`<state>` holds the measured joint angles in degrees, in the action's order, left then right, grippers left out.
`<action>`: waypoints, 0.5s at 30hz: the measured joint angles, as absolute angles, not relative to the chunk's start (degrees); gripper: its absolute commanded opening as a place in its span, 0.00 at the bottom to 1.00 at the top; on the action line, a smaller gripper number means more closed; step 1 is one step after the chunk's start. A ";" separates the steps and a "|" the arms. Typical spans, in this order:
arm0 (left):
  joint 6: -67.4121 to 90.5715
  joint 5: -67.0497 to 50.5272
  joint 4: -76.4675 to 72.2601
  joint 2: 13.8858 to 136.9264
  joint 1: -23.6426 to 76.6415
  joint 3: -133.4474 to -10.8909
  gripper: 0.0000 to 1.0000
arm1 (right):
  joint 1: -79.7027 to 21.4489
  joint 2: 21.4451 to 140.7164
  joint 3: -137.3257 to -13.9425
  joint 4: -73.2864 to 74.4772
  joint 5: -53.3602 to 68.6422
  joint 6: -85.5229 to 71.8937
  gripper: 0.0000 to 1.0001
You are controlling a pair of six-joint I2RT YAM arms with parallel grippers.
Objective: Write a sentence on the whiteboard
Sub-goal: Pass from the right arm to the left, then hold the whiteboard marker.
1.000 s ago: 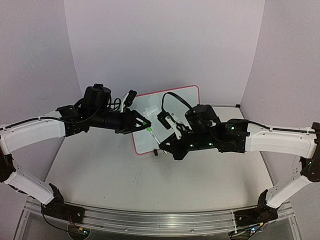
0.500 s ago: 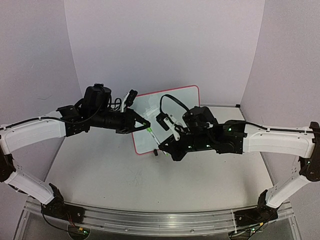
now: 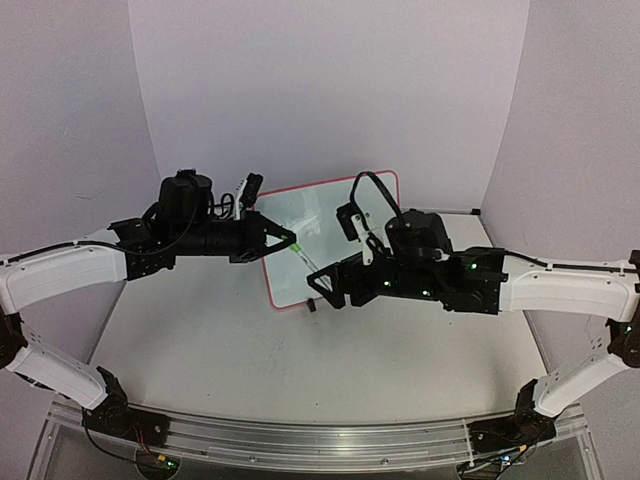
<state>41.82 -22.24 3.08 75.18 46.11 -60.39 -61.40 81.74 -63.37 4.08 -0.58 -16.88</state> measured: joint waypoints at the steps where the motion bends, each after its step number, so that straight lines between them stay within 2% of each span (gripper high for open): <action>1: 42.52 -22.24 1.66 74.63 45.74 -59.75 0.00 | -61.04 80.86 -62.26 2.27 -0.48 -18.39 0.90; 10: 49.63 -24.61 -13.89 72.02 43.31 -55.52 0.00 | -52.93 76.64 -53.86 -17.22 8.69 -32.29 0.91; 15: 53.35 -26.79 -21.92 71.61 43.33 -54.02 0.00 | -52.80 76.68 -53.34 -27.78 15.54 -37.32 0.87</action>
<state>53.35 -26.79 -21.92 71.61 43.33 -54.02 -52.80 76.68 -53.34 -27.78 15.54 -37.32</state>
